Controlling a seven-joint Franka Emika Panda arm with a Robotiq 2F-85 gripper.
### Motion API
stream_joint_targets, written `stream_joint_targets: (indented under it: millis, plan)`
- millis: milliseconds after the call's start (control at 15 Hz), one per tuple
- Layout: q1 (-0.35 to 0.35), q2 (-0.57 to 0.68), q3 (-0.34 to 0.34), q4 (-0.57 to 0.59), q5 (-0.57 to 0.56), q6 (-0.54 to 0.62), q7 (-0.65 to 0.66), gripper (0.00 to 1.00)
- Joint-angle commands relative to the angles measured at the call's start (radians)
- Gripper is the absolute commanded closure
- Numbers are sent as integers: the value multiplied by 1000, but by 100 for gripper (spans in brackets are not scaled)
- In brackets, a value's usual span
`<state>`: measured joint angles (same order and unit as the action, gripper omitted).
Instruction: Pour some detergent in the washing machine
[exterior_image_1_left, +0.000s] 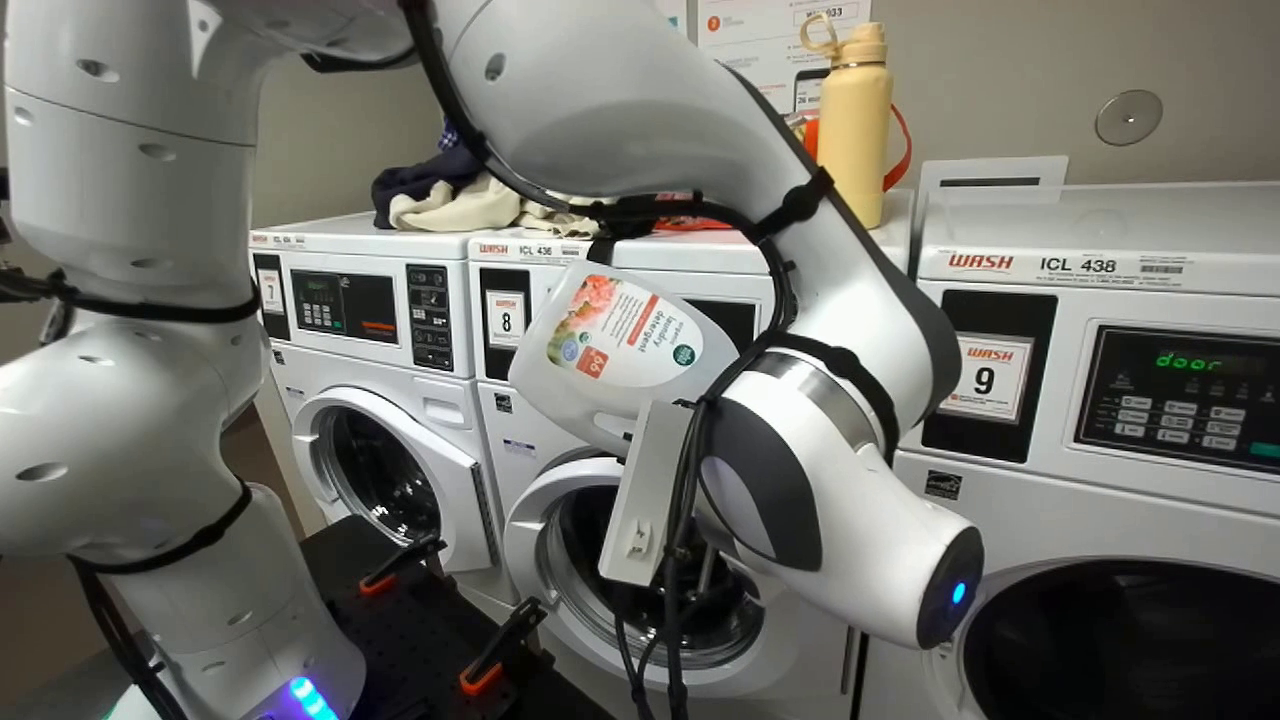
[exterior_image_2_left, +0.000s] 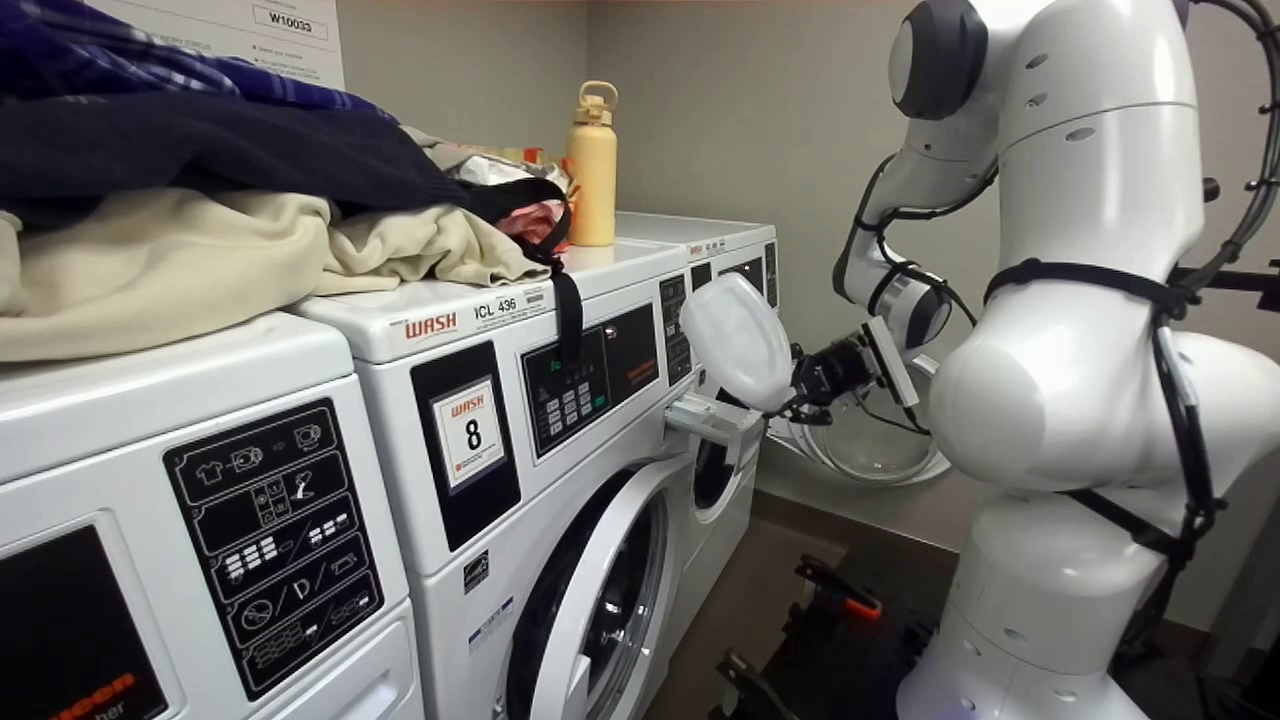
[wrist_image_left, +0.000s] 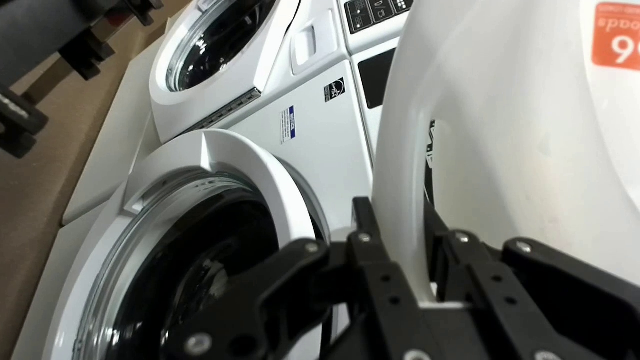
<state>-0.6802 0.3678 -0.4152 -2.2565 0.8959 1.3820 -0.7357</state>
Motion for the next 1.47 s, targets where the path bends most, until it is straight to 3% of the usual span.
stream_joint_targets:
  millis: [0,933,1400]
  plan:
    - [-9,-31,2,-32,32,-63,34,91]
    - [-10,-22,-3,-42,52,-89,34,91]
    - [12,-56,-12,-45,32,-19,37,91]
